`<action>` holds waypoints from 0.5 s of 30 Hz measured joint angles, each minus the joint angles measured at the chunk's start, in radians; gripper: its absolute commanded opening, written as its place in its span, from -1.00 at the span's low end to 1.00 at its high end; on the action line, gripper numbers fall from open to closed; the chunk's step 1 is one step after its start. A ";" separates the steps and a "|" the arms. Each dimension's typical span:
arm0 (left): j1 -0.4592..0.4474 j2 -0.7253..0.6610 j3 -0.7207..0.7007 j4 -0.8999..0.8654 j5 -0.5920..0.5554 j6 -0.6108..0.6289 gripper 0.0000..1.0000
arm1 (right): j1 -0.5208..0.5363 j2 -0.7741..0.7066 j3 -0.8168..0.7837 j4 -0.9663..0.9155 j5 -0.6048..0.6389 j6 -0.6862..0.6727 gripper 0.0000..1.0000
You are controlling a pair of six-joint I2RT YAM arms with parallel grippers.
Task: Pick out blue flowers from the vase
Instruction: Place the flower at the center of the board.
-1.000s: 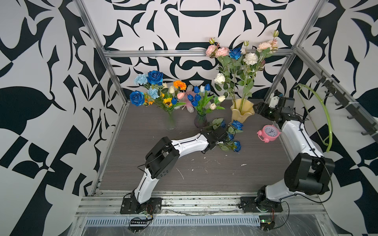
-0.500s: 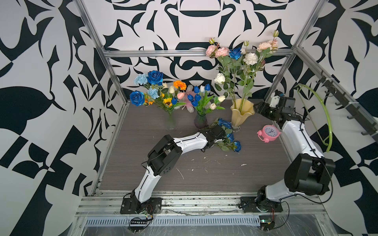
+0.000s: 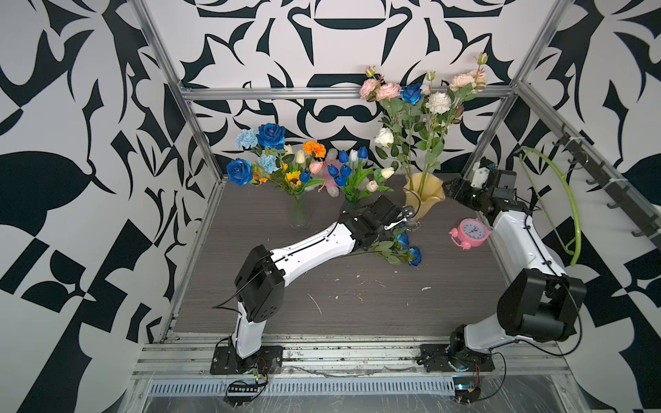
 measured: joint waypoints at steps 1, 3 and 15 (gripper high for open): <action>-0.001 -0.007 0.027 0.011 0.023 -0.010 0.56 | 0.000 0.000 0.000 0.004 -0.005 0.000 0.43; -0.001 -0.010 0.074 0.029 0.056 -0.027 0.58 | 0.002 -0.004 0.000 0.013 -0.011 -0.003 0.43; 0.066 0.047 0.314 0.092 0.195 -0.179 0.60 | 0.071 -0.122 0.048 0.086 -0.054 -0.058 0.33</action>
